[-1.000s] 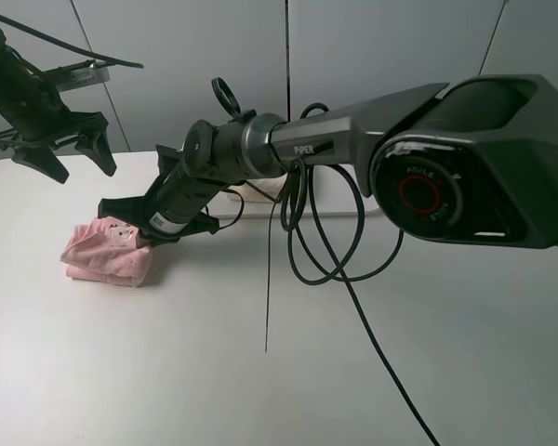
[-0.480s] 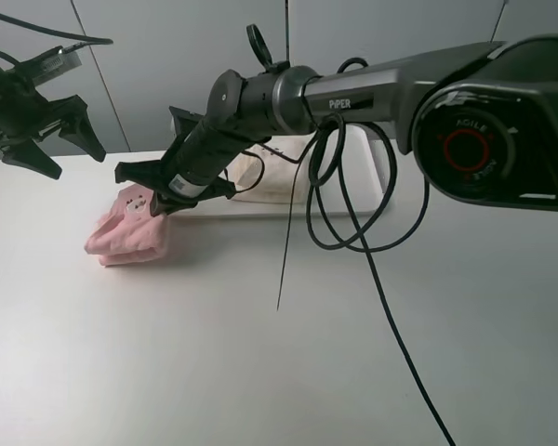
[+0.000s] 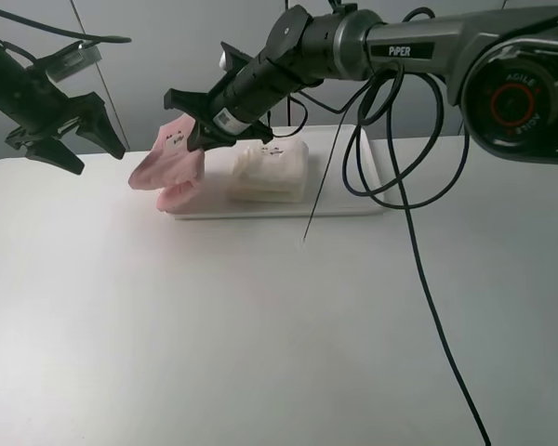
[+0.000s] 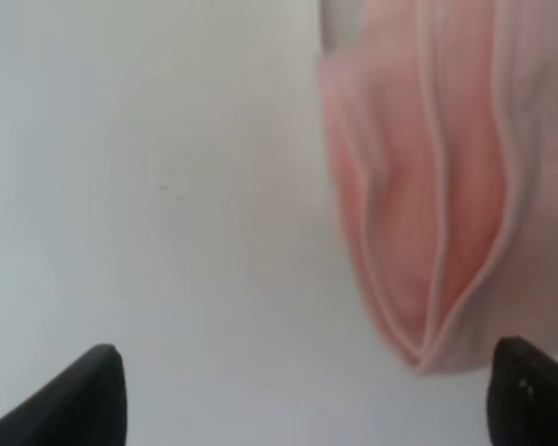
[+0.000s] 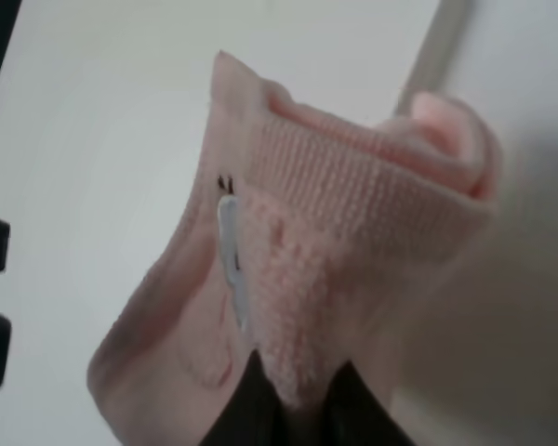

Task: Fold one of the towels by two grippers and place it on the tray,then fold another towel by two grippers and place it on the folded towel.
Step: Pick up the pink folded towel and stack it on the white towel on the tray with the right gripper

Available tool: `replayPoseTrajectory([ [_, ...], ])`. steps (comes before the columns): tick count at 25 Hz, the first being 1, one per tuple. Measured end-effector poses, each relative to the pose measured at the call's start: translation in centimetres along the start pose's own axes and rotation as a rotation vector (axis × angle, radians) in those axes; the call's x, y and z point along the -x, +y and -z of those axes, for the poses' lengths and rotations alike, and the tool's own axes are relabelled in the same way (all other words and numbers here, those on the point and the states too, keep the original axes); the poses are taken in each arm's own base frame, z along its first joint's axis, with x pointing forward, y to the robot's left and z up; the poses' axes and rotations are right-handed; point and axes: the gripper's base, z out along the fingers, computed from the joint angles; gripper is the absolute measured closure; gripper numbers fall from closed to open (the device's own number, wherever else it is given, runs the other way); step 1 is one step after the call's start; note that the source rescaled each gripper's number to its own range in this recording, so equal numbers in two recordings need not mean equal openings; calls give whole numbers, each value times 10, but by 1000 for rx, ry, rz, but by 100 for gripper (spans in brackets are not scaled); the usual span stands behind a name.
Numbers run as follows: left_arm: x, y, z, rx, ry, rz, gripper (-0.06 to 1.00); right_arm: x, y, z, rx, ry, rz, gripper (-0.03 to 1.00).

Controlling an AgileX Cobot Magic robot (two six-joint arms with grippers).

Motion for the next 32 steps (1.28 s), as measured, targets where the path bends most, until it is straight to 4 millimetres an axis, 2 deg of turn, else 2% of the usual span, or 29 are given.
replayPoseTrajectory([
  [6, 1, -3, -1, -3, -4, -8, -5, 42, -25, 40, 16, -91, -42, 94],
  [10, 1, -3, -1, -1, -10, -8, -5, 57, -42, 62, 25, -121, -86, 94],
  [14, 2, -2, -1, 2, -18, -8, -5, 57, -51, 67, 25, -78, -103, 94],
  [22, 2, -2, -1, 2, -19, -8, -5, 53, -55, 66, -14, -42, -79, 94],
  [26, 2, -2, -1, 3, -17, -9, -5, 48, -68, 63, -123, -15, -80, 94],
  [32, 1, -2, -1, 1, -11, -9, -5, 27, -95, 48, -234, 43, -102, 94],
])
